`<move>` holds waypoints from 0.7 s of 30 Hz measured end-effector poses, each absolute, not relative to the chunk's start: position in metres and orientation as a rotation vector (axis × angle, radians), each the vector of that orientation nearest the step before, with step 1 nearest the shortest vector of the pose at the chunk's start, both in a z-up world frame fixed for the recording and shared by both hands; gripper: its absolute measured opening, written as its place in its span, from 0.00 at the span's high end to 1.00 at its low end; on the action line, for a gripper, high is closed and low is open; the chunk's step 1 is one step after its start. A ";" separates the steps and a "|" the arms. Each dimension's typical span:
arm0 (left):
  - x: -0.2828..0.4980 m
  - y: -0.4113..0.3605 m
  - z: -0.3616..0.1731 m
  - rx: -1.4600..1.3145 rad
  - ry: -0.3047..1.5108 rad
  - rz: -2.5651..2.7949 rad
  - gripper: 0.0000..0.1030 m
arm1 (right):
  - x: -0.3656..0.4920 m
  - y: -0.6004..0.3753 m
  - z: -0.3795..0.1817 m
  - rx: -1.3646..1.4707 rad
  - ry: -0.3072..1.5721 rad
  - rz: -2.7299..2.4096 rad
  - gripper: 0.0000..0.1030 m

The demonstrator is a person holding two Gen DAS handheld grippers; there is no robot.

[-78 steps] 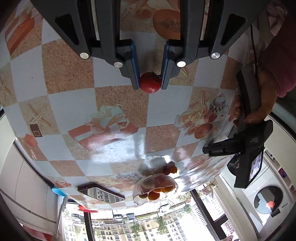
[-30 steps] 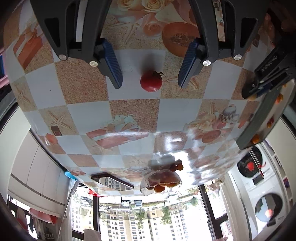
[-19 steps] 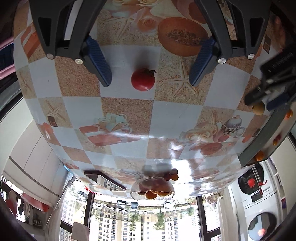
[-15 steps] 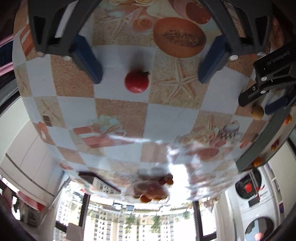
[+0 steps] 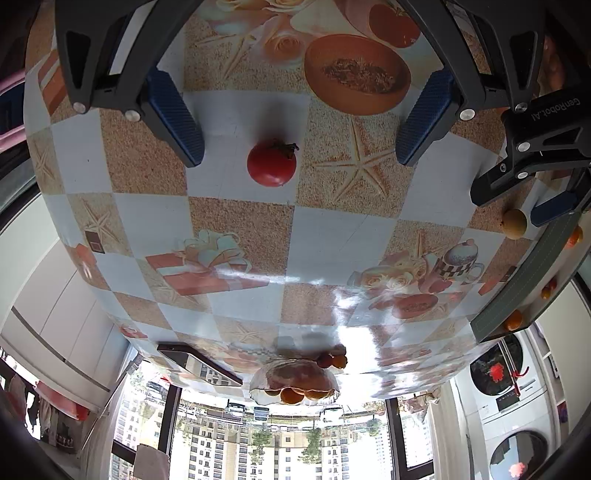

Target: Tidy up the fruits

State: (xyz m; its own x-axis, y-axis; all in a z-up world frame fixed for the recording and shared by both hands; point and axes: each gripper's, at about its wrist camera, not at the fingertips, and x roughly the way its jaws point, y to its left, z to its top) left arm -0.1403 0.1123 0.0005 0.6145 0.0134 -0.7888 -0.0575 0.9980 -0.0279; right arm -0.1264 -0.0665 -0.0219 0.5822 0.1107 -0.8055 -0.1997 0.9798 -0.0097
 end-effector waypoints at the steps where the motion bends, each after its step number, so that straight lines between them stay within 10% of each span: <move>1: -0.140 0.112 0.001 -0.052 0.908 0.041 0.01 | -0.126 -0.067 -0.022 -0.103 0.932 0.182 0.00; 21: -0.141 0.113 0.001 -0.054 0.907 0.048 0.01 | -0.127 -0.067 -0.022 -0.103 0.931 0.182 0.00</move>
